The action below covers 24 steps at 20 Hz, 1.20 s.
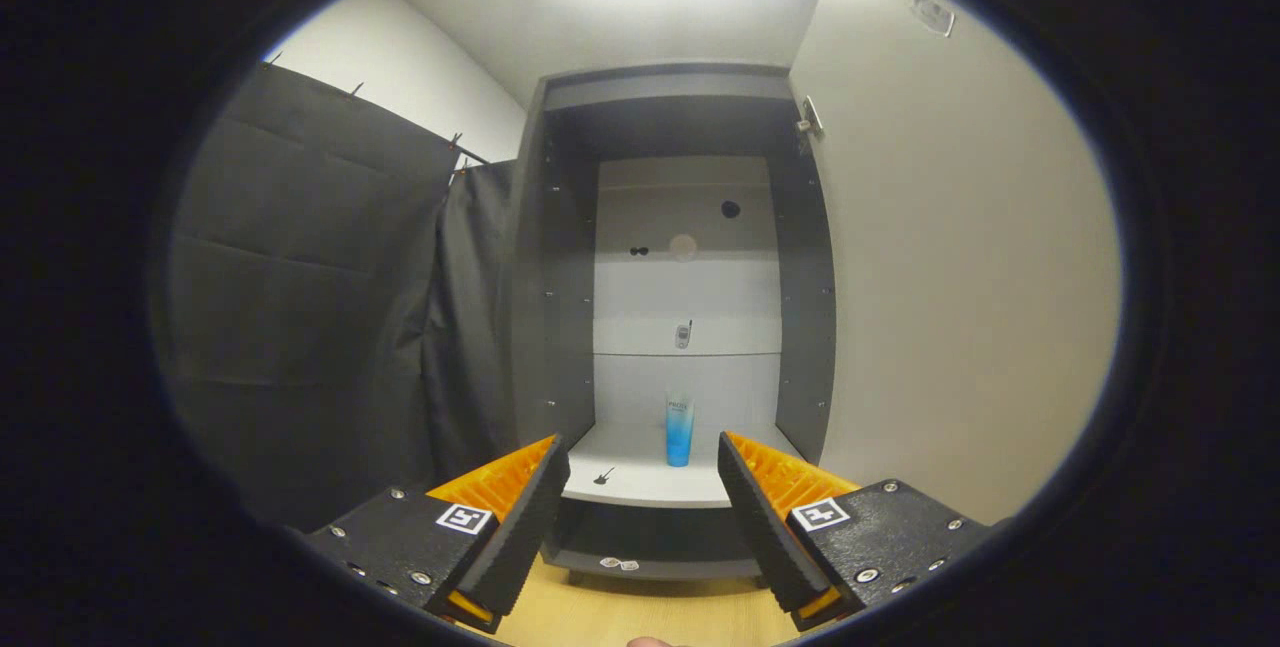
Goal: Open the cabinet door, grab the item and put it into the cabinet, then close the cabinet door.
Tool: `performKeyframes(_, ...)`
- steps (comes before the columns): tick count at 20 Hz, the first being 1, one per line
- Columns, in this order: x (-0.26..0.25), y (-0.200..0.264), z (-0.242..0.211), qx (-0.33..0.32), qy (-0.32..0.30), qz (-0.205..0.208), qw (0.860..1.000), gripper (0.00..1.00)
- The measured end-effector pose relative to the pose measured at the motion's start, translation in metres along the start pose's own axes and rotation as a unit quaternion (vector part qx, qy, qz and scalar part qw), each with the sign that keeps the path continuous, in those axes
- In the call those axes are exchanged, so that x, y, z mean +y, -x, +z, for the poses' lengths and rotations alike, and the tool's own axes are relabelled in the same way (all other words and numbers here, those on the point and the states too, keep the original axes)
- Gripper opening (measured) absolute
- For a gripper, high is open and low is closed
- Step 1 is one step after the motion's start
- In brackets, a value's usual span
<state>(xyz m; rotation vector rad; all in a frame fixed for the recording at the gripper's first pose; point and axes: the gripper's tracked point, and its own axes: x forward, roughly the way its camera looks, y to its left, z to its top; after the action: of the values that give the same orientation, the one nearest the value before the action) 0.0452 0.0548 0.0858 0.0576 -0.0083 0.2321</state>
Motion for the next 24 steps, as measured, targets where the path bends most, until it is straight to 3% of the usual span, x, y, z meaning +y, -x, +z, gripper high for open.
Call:
performKeyframes(7,0.003,0.093,0.019,-0.003,0.000,0.076,0.997,0.93)
performKeyframes(13,-0.032,0.170,0.066,-0.058,-0.017,0.105,0.993,0.93)
performKeyframes(15,-0.059,0.193,0.083,-0.079,-0.022,0.093,0.992,0.93)
performKeyframes(19,-0.126,0.225,0.092,-0.091,-0.020,0.030,0.995,0.93)
performKeyframes(24,-0.202,0.226,0.091,-0.096,-0.023,-0.043,0.994,0.93)
